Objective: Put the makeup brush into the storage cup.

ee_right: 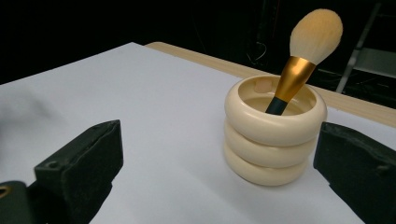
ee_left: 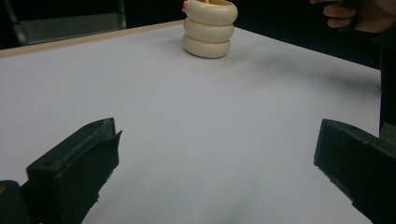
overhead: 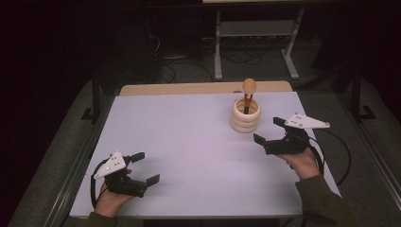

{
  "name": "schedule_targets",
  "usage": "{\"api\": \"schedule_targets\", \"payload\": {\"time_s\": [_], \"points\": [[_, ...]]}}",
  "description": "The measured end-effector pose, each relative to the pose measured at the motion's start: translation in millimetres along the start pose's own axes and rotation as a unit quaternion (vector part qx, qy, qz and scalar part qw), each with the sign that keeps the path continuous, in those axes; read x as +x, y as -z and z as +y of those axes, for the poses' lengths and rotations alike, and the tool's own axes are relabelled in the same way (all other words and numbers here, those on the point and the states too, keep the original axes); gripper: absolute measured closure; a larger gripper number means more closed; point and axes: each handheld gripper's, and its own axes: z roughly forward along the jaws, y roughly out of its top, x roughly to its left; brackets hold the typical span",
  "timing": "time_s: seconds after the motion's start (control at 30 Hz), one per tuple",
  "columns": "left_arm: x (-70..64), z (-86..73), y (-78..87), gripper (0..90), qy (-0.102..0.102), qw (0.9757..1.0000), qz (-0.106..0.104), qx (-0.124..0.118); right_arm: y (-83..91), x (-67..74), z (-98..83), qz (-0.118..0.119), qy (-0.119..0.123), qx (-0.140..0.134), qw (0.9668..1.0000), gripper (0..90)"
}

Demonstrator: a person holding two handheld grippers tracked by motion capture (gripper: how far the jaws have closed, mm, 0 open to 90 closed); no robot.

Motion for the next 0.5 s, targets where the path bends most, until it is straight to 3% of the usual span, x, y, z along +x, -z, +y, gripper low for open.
{"api": "schedule_targets", "payload": {"time_s": [0.5], "points": [[-0.8, 0.0, 0.0, 0.0, 0.001, 1.0, -0.001, -0.001, 19.7, 6.7, -19.2, 0.002, 0.003, -0.012, 0.9999, 0.8]]}}
